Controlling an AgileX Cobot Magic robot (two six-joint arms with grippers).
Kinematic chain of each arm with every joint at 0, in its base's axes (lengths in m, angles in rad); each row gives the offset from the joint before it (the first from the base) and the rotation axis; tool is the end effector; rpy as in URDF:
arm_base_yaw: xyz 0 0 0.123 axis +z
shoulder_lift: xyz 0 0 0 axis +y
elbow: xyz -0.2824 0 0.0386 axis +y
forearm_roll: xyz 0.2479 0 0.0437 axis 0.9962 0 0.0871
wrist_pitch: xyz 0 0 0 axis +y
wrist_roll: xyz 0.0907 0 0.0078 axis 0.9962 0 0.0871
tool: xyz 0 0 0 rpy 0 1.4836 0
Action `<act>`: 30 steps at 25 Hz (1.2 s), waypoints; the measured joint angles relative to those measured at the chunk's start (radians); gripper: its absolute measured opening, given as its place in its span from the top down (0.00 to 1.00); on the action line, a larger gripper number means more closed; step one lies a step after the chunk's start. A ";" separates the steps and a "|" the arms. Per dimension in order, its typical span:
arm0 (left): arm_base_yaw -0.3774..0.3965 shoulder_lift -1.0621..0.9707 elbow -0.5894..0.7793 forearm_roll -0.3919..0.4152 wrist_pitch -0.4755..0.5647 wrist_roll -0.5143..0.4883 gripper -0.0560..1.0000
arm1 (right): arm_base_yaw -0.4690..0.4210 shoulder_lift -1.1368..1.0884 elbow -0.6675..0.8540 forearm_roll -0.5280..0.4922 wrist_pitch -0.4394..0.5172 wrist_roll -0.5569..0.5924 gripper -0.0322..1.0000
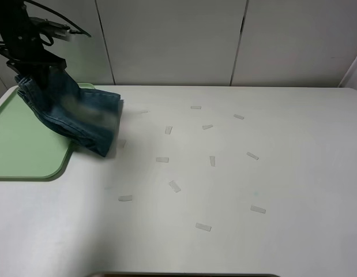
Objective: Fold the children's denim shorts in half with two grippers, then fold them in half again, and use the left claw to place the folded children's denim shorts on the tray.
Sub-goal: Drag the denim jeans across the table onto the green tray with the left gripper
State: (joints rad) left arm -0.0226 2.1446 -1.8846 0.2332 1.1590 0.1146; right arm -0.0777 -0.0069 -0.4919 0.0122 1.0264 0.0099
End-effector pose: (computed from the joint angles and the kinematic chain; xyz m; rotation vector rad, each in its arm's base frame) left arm 0.4586 0.0089 0.2315 0.2964 2.8794 0.3424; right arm -0.0035 0.0012 0.2777 0.0878 2.0093 -0.0287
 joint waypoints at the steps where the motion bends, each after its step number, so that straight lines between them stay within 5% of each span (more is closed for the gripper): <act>1: 0.010 0.000 0.000 0.000 -0.004 0.009 0.70 | 0.000 0.000 0.000 0.000 0.000 0.000 0.29; 7: 0.077 0.000 0.000 0.000 -0.045 0.098 0.70 | 0.000 0.000 0.000 0.000 0.000 0.000 0.29; 30: 0.186 0.000 0.006 -0.002 -0.164 0.155 0.70 | 0.000 0.000 0.000 0.000 0.000 0.000 0.29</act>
State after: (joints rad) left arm 0.1631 2.1446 -1.8790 0.2309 0.9951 0.2697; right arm -0.0777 -0.0069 -0.4919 0.0122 1.0264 0.0099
